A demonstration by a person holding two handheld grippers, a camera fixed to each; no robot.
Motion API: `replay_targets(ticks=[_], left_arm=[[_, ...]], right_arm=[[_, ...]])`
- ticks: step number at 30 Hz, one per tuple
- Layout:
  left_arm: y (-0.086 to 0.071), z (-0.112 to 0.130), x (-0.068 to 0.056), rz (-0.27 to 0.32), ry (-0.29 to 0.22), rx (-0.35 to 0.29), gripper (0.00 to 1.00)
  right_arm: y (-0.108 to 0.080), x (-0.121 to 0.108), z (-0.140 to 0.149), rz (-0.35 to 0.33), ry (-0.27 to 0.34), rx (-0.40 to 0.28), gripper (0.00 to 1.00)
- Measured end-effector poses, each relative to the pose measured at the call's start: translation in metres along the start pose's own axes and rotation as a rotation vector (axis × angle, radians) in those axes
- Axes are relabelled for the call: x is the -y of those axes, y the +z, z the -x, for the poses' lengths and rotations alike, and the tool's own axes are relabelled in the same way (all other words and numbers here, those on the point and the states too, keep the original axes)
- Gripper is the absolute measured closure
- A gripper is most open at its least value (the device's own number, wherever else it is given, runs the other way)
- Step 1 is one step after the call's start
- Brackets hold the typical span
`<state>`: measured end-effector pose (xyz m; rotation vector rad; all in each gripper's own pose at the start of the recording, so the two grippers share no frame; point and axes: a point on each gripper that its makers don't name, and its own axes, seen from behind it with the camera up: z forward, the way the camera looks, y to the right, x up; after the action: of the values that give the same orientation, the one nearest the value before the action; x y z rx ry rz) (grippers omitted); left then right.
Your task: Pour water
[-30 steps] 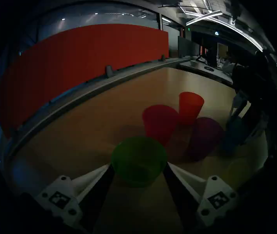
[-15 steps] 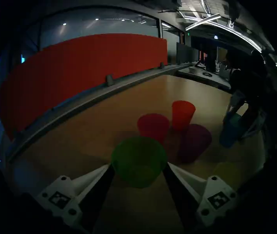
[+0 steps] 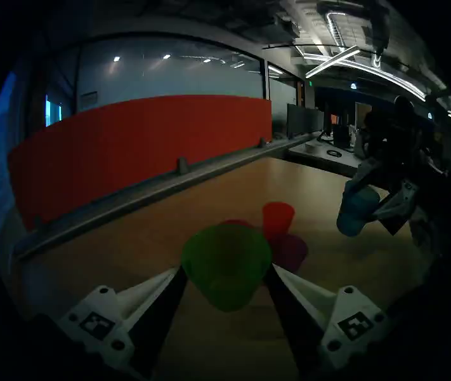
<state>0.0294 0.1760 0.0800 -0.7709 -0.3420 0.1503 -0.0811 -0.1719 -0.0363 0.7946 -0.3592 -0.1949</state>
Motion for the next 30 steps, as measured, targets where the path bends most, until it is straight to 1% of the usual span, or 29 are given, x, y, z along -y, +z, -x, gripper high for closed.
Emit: replay_targets(ticks=[3,6,12,15,21,24,30], left_arm=[[-0.012,-0.009,-0.005,0.0,-0.008,-0.034,0.15],[-0.022,-0.018,-0.012,0.014,-0.017,-0.071,0.14],[-0.035,-0.031,-0.019,0.02,-0.035,-0.132,0.15],[-0.039,-0.035,-0.023,0.028,-0.041,-0.159,0.14],[-0.043,-0.045,-0.028,0.037,-0.054,-0.209,0.15],[-0.045,-0.049,-0.03,0.042,-0.053,-0.227,0.14],[-0.049,-0.057,-0.035,0.046,-0.029,-0.268,0.14]], right_arm=[[-0.004,0.0,-0.011,0.003,0.003,-0.025,0.09],[-0.006,0.002,-0.021,0.006,0.0,-0.047,0.09],[-0.008,0.006,-0.034,0.003,-0.022,-0.078,0.09],[-0.007,0.008,-0.039,0.003,-0.032,-0.091,0.1],[-0.005,0.011,-0.045,0.0,-0.03,-0.118,0.1],[-0.004,0.011,-0.047,0.001,-0.025,-0.13,0.1],[-0.004,0.009,-0.051,0.005,-0.022,-0.144,0.1]])
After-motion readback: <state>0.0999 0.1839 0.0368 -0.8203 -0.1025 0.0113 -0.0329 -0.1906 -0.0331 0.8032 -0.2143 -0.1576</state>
